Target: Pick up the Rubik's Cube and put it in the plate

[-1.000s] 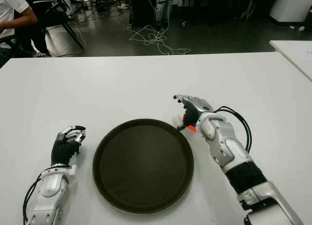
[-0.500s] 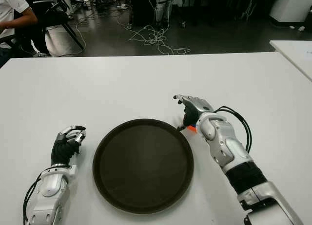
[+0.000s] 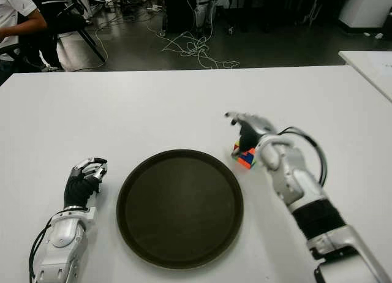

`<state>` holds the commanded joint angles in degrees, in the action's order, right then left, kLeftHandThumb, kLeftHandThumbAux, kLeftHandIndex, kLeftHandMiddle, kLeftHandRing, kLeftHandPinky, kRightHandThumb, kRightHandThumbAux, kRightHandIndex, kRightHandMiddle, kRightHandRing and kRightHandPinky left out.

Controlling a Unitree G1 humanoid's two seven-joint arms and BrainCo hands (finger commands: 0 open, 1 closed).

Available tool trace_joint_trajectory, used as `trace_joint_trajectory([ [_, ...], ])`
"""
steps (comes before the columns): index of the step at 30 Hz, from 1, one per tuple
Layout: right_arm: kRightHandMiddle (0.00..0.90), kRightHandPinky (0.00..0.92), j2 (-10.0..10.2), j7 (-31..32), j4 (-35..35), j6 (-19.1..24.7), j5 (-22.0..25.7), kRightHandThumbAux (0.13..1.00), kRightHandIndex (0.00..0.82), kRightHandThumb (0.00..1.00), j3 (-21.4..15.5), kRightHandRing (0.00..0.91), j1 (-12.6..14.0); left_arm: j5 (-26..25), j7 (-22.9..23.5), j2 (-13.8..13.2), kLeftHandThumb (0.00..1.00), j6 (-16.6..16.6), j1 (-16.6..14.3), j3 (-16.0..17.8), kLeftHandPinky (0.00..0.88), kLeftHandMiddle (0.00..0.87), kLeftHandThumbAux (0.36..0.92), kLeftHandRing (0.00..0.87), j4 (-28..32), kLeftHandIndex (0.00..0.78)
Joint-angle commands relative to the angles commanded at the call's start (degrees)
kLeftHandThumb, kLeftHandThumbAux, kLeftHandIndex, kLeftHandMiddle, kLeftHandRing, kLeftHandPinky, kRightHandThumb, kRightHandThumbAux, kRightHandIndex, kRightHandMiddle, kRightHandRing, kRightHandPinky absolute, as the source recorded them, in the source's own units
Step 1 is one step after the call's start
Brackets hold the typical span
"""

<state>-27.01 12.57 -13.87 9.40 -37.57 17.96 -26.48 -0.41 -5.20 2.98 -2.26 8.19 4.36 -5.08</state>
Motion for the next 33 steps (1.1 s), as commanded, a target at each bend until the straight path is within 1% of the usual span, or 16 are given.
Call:
trace_joint_trajectory([
  [2,0.509,0.655,-0.13,-0.15,0.12,0.29,-0.04,0.992,0.039,0.056,-0.4,0.668,-0.24,-0.02,0.16,-0.09,0.711,0.08,0.02,-0.08,0.81,0.801,0.703,0.819,0.0,0.444],
  [6,0.487,0.641,-0.57,0.02,0.27,1.18,-0.11,0.994,0.036,0.091,-1.59,0.678,-1.55,0.18,0.19,-0.25,0.711,0.09,-0.08,-0.18,0.804,0.799,0.704,0.814,-0.16,0.444],
  [7,0.463,0.608,-0.76,0.31,0.64,1.71,-0.17,0.99,0.032,0.1,-1.95,0.671,-2.01,0.25,0.14,-0.3,0.711,-0.01,-0.18,-0.17,0.803,0.799,0.704,0.813,-0.28,0.444],
  [8,0.412,0.556,-0.87,0.53,0.92,2.07,-0.22,0.988,0.029,0.105,-2.16,0.644,-2.28,0.29,0.11,-0.34,0.712,-0.09,-0.24,-0.15,0.804,0.8,0.704,0.813,-0.36,0.444],
  [10,0.36,0.508,-1.05,0.88,2.15,2.95,-0.38,0.988,0.027,0.109,-2.62,0.611,-2.45,0.32,0.02,-0.39,0.712,-0.32,-0.42,-0.08,0.805,0.802,0.704,0.814,-0.57,0.444],
  [11,0.338,0.489,-1.06,1.0,3.02,3.47,-0.46,0.988,0.026,0.11,-2.84,0.597,-2.36,0.35,-0.05,-0.39,0.712,-0.39,-0.49,-0.05,0.806,0.803,0.704,0.814,-0.67,0.444],
  [13,0.337,0.494,-0.91,1.06,4.38,4.34,-0.63,0.988,0.024,0.113,-3.15,0.598,-2.17,0.36,-0.16,-0.39,0.711,-0.41,-0.58,0.01,0.806,0.804,0.704,0.815,-0.86,0.444],
  [15,0.306,0.461,-0.84,1.37,5.87,5.29,-0.73,0.985,0.022,0.116,-3.5,0.575,-2.08,0.32,-0.18,-0.39,0.711,-0.28,-0.62,0.09,0.805,0.804,0.704,0.815,-1.01,0.444],
  [17,0.24,0.421,-1.14,2.26,7.82,6.38,-0.74,0.983,0.015,0.06,-3.94,0.508,-2.2,0.24,-0.12,-0.38,0.711,-0.1,-0.61,0.14,0.809,0.805,0.704,0.817,-1.04,0.444],
  [19,0.213,0.315,-1.42,3.01,9.28,7.24,-0.79,0.958,0.014,0.03,-4.18,0.449,-2.28,0.19,-0.06,-0.37,0.711,0.02,-0.6,0.16,0.814,0.808,0.703,0.819,-1.01,0.444],
  [21,0.19,0.254,-1.54,2.44,10.9,7.39,-1.19,0.945,0.015,0.015,-4.45,0.389,-1.45,0.07,0.18,-0.4,0.711,0.26,-0.52,0.15,0.816,0.809,0.703,0.82,-0.99,0.444],
  [22,0.162,0.23,-1.55,2.04,11.54,7.36,-1.32,0.95,0.02,0.009,-4.6,0.305,-1.02,0.02,0.3,-0.43,0.71,0.37,-0.48,0.13,0.814,0.808,0.704,0.821,-0.98,0.444],
  [24,0.132,0.199,-1.47,1.57,12.39,7.38,-1.36,0.959,0.028,0.003,-4.93,0.211,-0.5,-0.06,0.46,-0.46,0.71,0.58,-0.4,0.1,0.812,0.807,0.704,0.82,-1.0,0.444],
  [28,0.113,0.153,-1.36,1.75,13.01,7.78,-1.5,0.961,0.033,0.0,-5.24,0.153,-0.28,-0.03,0.51,-0.41,0.71,0.88,-0.41,0.15,0.809,0.804,0.704,0.818,-1.31,0.444],
  [31,0.106,0.127,-1.8,2.51,13.56,8.65,-2.52,0.922,0.032,0.0,-4.77,0.133,-0.24,-0.11,0.46,-0.3,0.711,0.91,-0.5,0.24,0.804,0.803,0.704,0.817,-1.51,0.444],
  [33,0.089,0.096,-2.35,3.51,13.82,9.44,-3.54,0.876,0.027,0.0,-4.05,0.108,-0.26,-0.18,0.34,-0.18,0.71,0.87,-0.55,0.32,0.803,0.802,0.704,0.816,-1.54,0.444],
])
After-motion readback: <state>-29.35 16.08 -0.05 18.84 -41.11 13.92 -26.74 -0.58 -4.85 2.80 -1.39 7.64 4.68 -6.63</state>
